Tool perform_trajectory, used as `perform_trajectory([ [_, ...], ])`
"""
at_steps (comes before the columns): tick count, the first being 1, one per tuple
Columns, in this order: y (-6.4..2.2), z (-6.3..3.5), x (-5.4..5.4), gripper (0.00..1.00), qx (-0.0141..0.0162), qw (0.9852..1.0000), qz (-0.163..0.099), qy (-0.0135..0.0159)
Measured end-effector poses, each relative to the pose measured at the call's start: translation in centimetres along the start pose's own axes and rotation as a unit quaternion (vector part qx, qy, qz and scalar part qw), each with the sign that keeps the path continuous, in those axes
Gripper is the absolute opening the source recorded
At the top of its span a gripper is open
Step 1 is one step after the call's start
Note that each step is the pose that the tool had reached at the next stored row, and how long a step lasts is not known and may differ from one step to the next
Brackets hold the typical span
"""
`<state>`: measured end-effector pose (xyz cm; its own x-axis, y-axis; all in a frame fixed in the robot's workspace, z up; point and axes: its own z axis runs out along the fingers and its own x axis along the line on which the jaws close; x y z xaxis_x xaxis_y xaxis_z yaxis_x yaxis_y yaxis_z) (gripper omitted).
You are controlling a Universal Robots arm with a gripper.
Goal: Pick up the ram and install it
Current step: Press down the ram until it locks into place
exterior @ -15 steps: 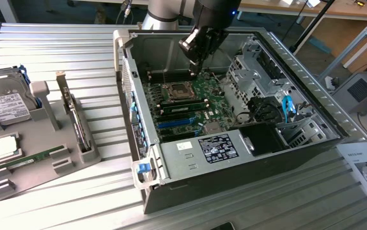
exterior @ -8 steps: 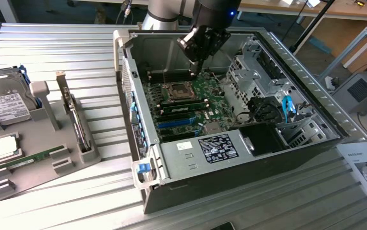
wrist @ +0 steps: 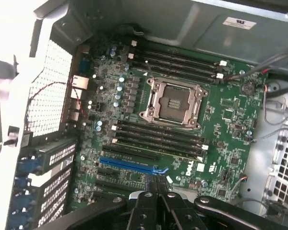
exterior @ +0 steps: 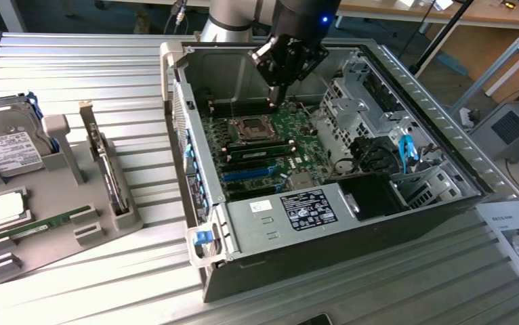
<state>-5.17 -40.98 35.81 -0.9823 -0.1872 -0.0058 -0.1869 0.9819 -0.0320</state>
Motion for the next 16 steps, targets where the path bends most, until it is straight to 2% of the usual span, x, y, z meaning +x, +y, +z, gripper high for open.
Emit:
perform_trajectory([
  [5,0.00,0.01,0.00,0.11,0.0002,0.9993,0.038,0.0012],
  [12,0.00,0.02,0.00,0.11,0.0005,0.9965,0.084,0.0026],
  [16,0.00,0.02,0.00,0.11,0.0005,0.9965,0.084,0.0027],
])
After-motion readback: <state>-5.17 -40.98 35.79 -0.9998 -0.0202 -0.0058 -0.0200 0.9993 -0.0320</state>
